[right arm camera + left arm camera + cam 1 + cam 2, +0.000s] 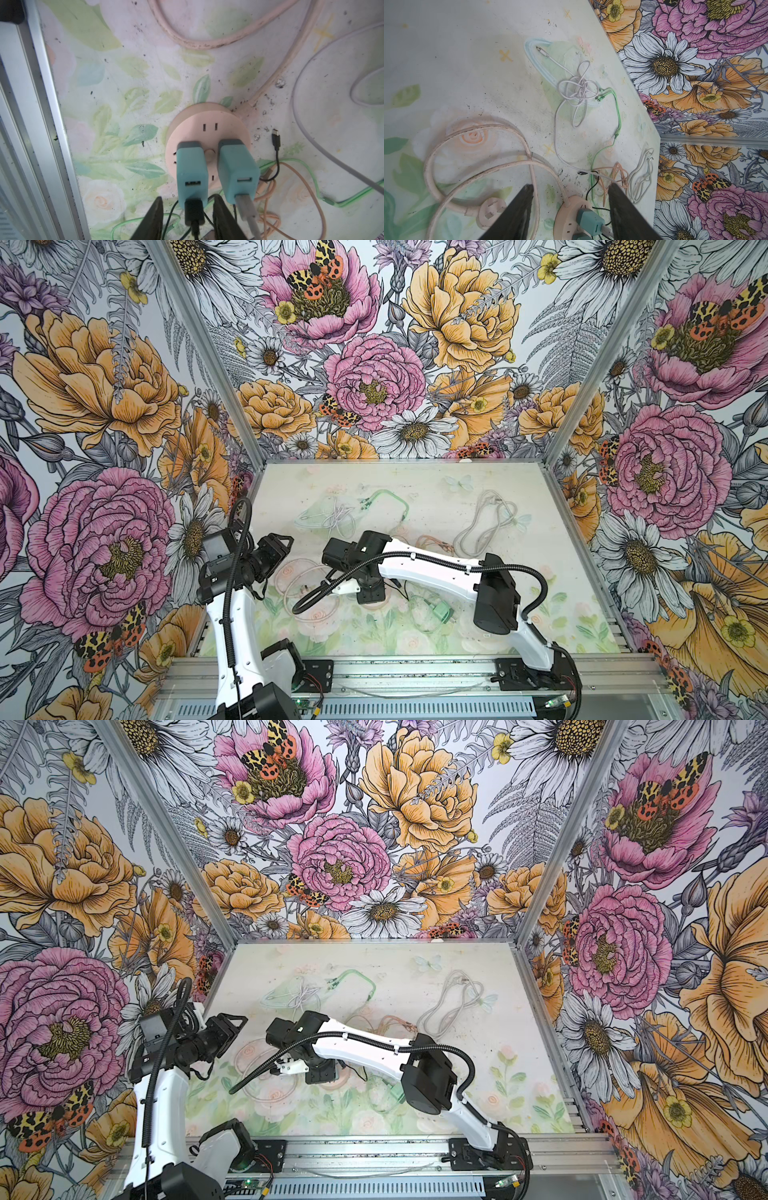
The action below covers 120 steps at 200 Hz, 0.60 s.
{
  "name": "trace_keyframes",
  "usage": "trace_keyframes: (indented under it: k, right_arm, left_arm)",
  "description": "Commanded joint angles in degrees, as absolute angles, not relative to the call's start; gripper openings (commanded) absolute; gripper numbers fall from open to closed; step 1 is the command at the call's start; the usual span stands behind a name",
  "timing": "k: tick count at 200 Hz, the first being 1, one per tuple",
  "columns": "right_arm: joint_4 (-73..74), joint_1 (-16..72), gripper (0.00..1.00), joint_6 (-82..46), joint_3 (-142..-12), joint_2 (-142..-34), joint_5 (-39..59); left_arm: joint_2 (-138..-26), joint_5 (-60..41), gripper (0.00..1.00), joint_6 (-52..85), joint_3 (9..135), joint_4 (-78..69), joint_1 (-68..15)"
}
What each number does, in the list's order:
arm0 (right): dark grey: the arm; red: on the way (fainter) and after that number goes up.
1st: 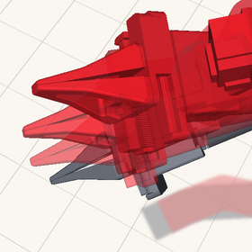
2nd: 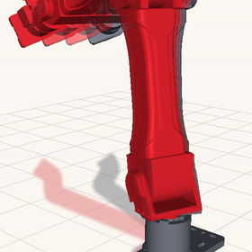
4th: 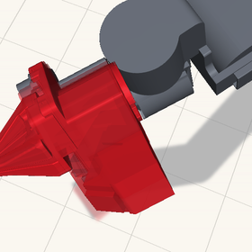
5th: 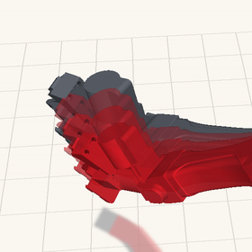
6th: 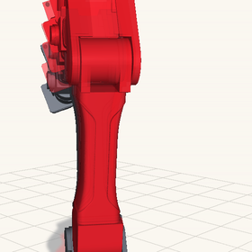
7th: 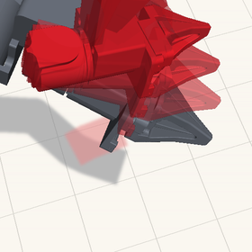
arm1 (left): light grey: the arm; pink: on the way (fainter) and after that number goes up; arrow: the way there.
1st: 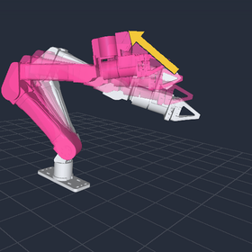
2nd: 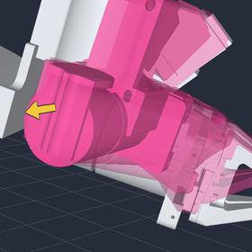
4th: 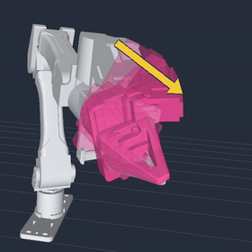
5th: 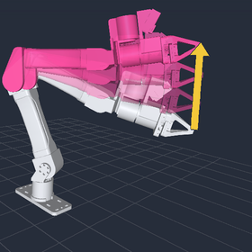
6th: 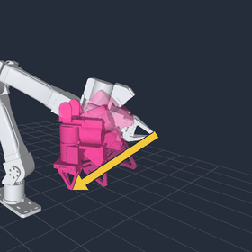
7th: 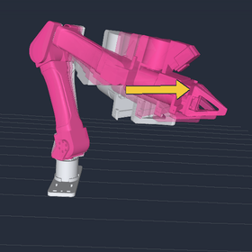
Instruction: Insert the plug
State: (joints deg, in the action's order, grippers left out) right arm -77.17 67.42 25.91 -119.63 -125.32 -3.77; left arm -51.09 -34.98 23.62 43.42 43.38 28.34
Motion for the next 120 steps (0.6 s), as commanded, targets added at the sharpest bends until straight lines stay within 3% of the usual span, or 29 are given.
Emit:
trace_keyframes:
  k: [1,46,66,95,120]
  right_arm:
    - [-73.2,67.1,0.41,24.4,-116.3,-118.1,-1.8]
    - [-65.7,65.9,0.41,21.4,-103.2,-104.6,-3.8]
    - [-61.6,63.7,0.41,19.5,-95.0,-97.6,-5.1]
    - [-52.0,59.1,0.39,16.4,-82.2,-86.1,-5.2]
    - [-42.4,56.0,0.29,14.8,-72.5,-78.1,-4.0]
  left_arm:
    - [-50.7,-35.0,0.60,23.6,42.7,41.4,28.2]
    - [-50.8,-35.9,0.59,23.3,42.5,41.0,27.8]
    - [-51.1,-36.4,0.52,22.9,42.8,40.8,26.2]
    - [-52.9,-37.2,0.47,21.5,44.0,40.8,18.4]
    - [-53.9,-31.9,0.44,22.0,45.7,43.0,9.0]
